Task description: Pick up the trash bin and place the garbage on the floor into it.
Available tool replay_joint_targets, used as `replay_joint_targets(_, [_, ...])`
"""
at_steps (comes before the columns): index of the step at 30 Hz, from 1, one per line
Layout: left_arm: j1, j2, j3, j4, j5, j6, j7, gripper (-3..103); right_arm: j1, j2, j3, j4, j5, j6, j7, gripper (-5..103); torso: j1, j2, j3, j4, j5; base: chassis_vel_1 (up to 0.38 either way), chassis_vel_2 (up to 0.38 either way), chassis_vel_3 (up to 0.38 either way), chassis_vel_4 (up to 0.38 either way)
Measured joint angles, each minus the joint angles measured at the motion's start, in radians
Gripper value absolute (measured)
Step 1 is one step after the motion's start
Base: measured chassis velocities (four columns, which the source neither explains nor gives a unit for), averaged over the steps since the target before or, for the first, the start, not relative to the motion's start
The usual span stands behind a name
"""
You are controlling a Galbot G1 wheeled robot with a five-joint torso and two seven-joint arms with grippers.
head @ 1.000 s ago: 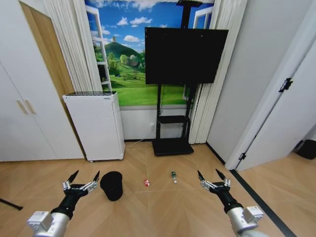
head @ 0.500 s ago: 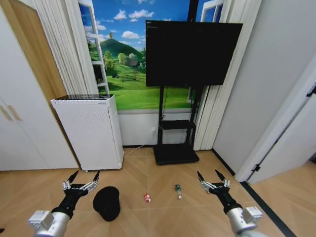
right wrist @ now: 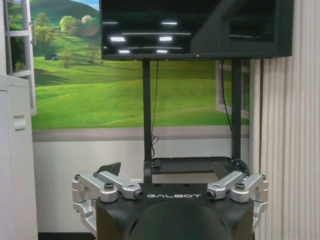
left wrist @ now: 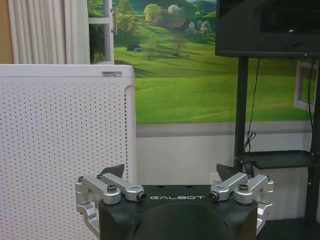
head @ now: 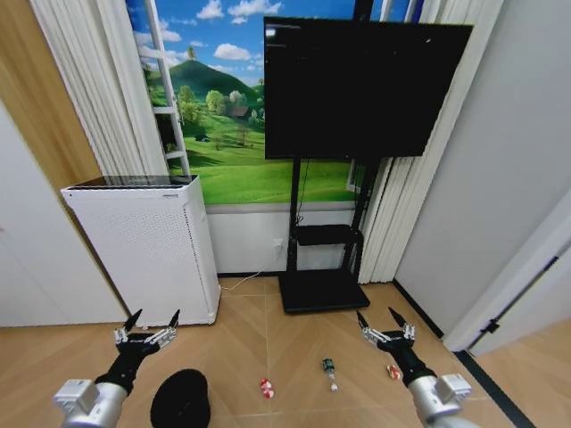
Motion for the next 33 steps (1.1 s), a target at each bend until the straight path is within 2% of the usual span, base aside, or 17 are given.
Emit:
replay_joint_targets(12, [0.008, 0.0, -0.003, -0.004, 0.001, 0.0, 0.001, 100, -0.001, 0.007, 0.0, -0.006, 0.001, 0.003, 0.0, 100, -0.024, -0.056, -0.031, 0.0003, 0.0002, 0.04, -0.025, -0.013, 0.019])
replay_joint_targets(14, [0.009, -0.002, -0.003, -0.005, 0.003, 0.0, 0.002, 100, -0.001, 0.007, 0.001, -0.009, 0.002, 0.006, -0.001, 100, -0.037, -0.086, -0.048, 0.0004, 0.0002, 0.0, 0.0, 0.0, 0.0])
replay_joint_targets(18, [0.013, -0.007, -0.002, -0.005, 0.007, 0.0, 0.003, 100, -0.005, 0.005, 0.001, -0.01, 0.002, 0.009, -0.001, 100, -0.047, -0.109, -0.061, 0.0003, 0.0002, 0.0, 0.0, 0.0, 0.0])
replay_joint_targets(33, [0.02, -0.02, 0.0, -0.008, 0.014, -0.003, 0.007, 100, -0.014, 0.002, -0.004, -0.005, 0.001, 0.012, 0.002, 100, -0.077, -0.178, -0.101, 0.0003, 0.0002, 0.0, 0.0, 0.0, 0.0])
